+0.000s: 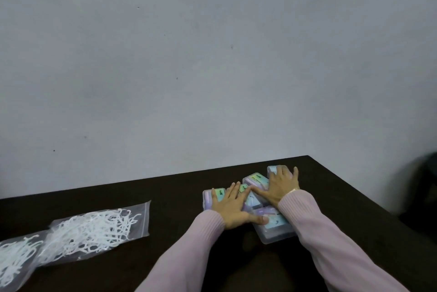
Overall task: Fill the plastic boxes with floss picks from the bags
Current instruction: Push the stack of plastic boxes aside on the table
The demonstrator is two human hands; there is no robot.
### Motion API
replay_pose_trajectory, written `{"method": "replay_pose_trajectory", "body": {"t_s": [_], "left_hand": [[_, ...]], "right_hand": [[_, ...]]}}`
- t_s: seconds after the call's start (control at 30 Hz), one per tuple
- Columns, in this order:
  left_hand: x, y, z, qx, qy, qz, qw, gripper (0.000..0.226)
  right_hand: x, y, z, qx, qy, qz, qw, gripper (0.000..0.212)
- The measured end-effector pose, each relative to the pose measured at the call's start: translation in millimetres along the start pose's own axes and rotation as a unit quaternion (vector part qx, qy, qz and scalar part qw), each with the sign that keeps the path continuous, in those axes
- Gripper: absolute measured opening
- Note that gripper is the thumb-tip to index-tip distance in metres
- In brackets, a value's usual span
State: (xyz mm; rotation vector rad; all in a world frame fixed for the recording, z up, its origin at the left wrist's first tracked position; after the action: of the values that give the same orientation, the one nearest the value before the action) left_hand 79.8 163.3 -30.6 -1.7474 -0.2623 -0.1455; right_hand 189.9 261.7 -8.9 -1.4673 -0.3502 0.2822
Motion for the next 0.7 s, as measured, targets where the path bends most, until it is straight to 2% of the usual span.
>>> {"method": "replay_pose_trajectory", "body": {"t_s": [0.17, 0.33, 0.57, 0.7], "left_hand": [[23.5, 0.4, 9.3, 0.002, 0.011, -0.016, 1.0, 0.096], [44.5, 4.6, 21.2, 0.008, 0.01, -0.005, 1.0, 0.096], [86.0, 9.0, 40.5, 0.002, 0.021, 0.003, 1.0, 0.093], [113.1, 11.0, 48.5, 0.01, 0.038, 0.014, 0.999, 0.09]], "right_hand": [[25.4, 4.9, -9.1, -0.001, 0.026, 0.118, 0.993, 0.075], [42.5, 5.9, -14.0, -0.052, 0.032, 0.061, 0.996, 0.059], [84.8, 13.5, -30.8, -0.029, 0.071, 0.088, 0.993, 0.057], [108.7, 10.3, -38.8, -0.037, 0.066, 0.051, 0.996, 0.062]]}}
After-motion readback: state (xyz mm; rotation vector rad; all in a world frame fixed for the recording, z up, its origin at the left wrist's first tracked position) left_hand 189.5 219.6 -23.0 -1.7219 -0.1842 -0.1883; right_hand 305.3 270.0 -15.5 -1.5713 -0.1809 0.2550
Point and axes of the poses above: each hand's wrist, its own z-axis towards the middle knuckle, its own y-axis out of the palm, x = y × z, the point moved 4 cm from there along z, towards the middle knuckle, and after that the axes turned 2 degrees about z, right-handed, at the moved point
